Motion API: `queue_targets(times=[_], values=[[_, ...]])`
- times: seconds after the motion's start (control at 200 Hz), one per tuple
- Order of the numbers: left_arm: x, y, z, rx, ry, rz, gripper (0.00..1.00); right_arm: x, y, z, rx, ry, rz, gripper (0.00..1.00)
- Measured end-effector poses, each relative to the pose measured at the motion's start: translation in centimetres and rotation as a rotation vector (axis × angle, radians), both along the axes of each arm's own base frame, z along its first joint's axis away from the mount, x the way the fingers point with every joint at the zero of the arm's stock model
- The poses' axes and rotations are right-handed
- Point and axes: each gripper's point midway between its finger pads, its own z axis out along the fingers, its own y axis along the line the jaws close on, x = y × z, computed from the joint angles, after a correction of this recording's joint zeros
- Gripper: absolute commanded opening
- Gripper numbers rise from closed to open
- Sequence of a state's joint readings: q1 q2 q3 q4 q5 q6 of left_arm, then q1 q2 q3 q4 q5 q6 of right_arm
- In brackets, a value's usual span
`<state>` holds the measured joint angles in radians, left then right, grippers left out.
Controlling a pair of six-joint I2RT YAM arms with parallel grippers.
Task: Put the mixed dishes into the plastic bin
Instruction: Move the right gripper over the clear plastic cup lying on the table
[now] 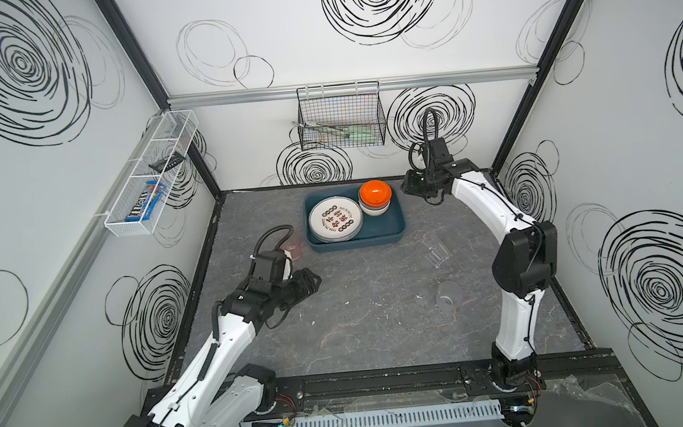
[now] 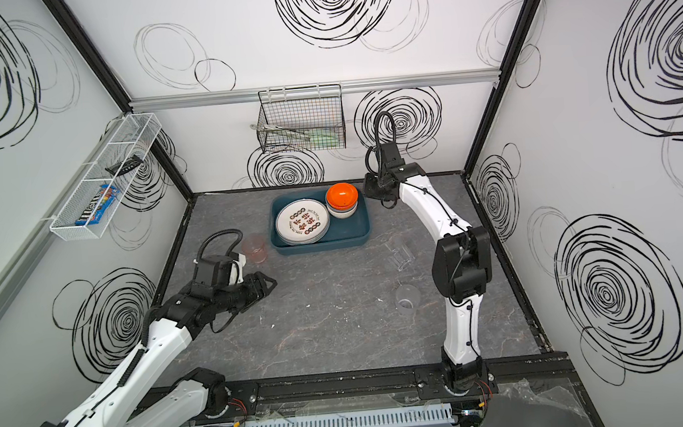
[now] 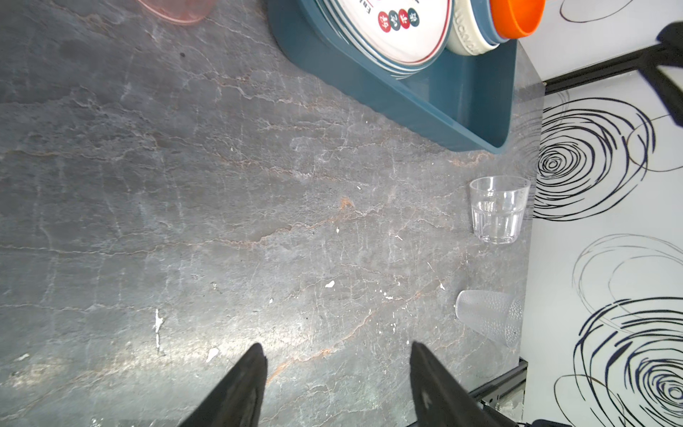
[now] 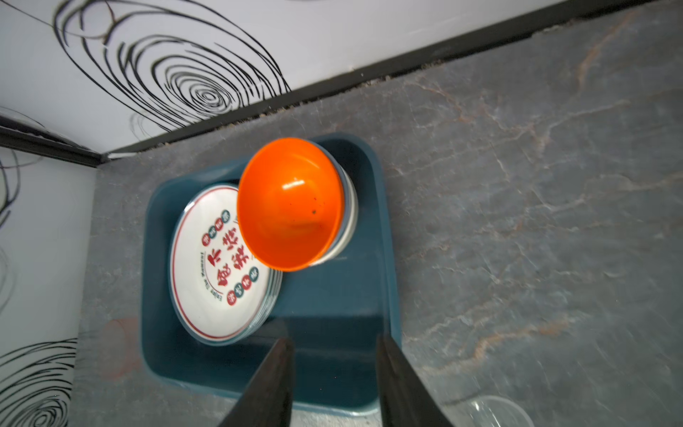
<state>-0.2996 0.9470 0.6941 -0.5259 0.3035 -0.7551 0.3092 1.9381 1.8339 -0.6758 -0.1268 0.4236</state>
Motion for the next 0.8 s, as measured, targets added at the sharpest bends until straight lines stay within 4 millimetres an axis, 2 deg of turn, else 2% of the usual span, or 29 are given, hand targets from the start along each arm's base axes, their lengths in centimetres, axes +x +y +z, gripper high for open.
queue_targets(times=[0.13,0.27,0.485,0.72,0.8], values=[[0.1,-0.9,0.0,-0.005,-0.006,-0.038,0.67,-3.2,-1.7,-1.3,-0.026,0.048,-0.021,0.47],[0.2,-2.3,0.0,-0.006,-0.008,-0.091,0.68,-5.8,-3.5,-1.5,-0.033,0.067,-0.057,0.51],[0.5,-5.3,0.6,-0.008,-0.045,-0.195,0.69,-9.6,-6.9,-1.9,-0.033,0.081,-0.123,0.54],[0.9,-9.1,1.2,-0.011,-0.082,-0.312,0.70,-13.5,-10.1,-4.3,-0.016,0.123,-0.195,0.55],[1.4,-10.5,1.6,-0.013,-0.099,-0.346,0.70,-14.6,-10.9,-5.1,0.003,0.133,-0.216,0.59]])
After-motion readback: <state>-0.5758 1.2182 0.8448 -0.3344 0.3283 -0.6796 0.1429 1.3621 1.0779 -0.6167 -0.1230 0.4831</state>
